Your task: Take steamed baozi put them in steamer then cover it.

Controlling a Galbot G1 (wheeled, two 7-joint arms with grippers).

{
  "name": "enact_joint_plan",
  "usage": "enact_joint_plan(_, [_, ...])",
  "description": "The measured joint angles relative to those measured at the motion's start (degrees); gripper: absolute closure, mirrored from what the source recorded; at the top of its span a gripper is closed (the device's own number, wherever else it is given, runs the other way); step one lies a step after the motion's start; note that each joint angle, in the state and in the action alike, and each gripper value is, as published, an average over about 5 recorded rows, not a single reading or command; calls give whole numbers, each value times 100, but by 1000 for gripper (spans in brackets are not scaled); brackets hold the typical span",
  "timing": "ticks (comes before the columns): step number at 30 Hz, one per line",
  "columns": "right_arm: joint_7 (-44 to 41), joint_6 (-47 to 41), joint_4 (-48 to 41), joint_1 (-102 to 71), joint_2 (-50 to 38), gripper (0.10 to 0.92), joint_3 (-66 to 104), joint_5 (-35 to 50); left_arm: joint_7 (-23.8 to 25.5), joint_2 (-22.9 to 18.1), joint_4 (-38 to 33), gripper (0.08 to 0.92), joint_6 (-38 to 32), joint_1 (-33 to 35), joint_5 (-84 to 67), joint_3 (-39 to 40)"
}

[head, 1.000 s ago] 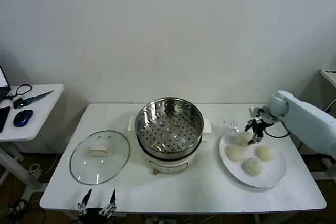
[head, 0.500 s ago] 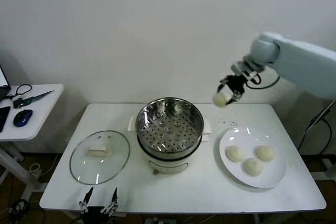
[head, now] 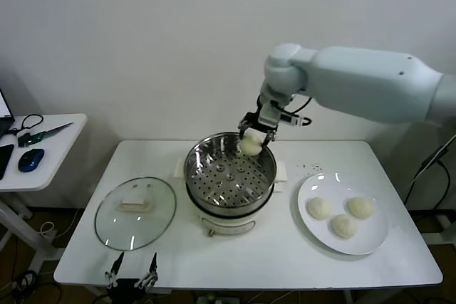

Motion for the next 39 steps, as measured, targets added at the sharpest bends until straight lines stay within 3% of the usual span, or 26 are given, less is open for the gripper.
enact_joint_plan(10, [316,412,-979,-893,519,380,451,-980,-2,3,44,177,-7,-28,-16,-21])
enact_joint_plan(19, [452,640,-1706,-1298,871,370,693,-1347,-1,33,50,177,13,-63,-53,-26])
enact_joint_plan(24, [483,719,-1925,-1372,967,284,730,-1352,-4,42,43,177,11,-51,-63,-29])
enact_joint_plan(28, [487,744,-1922,-1297,959,213,666,-1157,-6,29,16,177,6,-35,-57,-12])
enact_joint_plan(32, [435,747,-1718,-1031,840,203,528,-778,-6,3,-16,177,4,-24,-37,-1])
enact_joint_plan(39, [68,326,-1060,-6,190,203,-260,745,-11,-22,-74,177,-12,16,19,16])
